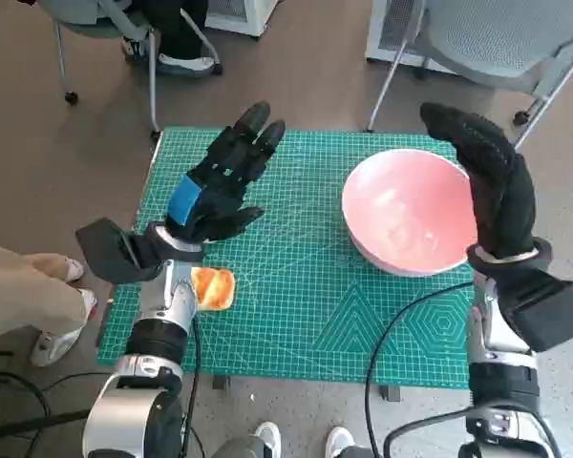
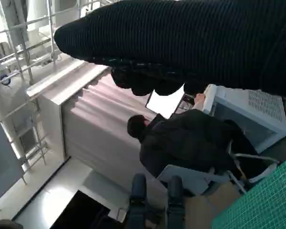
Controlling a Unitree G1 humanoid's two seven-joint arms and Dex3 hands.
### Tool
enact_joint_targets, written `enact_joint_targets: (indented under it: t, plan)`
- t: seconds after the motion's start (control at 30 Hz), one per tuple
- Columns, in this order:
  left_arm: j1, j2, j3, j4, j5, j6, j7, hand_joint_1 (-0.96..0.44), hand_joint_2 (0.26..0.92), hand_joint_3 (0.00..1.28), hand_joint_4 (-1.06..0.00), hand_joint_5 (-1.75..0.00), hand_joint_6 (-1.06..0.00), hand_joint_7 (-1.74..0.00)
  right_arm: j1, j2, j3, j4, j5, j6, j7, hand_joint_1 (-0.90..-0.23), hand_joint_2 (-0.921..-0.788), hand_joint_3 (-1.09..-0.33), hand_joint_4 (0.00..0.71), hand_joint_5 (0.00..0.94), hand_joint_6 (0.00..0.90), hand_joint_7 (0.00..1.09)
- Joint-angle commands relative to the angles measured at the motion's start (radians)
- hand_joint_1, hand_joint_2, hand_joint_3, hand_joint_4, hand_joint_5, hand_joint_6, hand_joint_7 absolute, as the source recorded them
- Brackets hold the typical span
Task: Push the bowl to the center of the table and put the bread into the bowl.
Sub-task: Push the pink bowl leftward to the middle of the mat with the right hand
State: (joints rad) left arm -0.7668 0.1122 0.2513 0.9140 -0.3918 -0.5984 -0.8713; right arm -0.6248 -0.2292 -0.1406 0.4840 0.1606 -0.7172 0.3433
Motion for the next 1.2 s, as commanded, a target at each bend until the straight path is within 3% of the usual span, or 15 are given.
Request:
enact_joint_targets:
  t: [0.03,0.93,1.2]
  plan:
    - [-0.004,-0.001,0.000,-0.005,-0.002,0.005,0.002,-0.56,0.921,0.18,-0.03,0.00,-0.17,0.00,0.026,-0.001,0.000,0.002,0.007,0.015,0.002,-0.705,-0.921,-0.780,0.154,0.001,0.000,0.45]
    - [-0.007,0.003,-0.001,0.002,0.001,0.005,-0.002,-0.56,0.921,0.18,-0.03,0.00,-0.17,0.00,0.037,-0.003,-0.004,-0.010,0.003,0.021,-0.008,-0.697,-0.921,-0.781,0.153,0.000,0.000,0.45]
    - [-0.004,0.001,-0.003,0.000,0.001,0.009,-0.001,-0.56,0.921,0.18,-0.03,0.00,-0.17,0.00,0.020,-0.035,-0.042,0.049,0.040,0.018,0.015,-0.697,-0.921,-0.773,0.154,0.001,0.006,0.45]
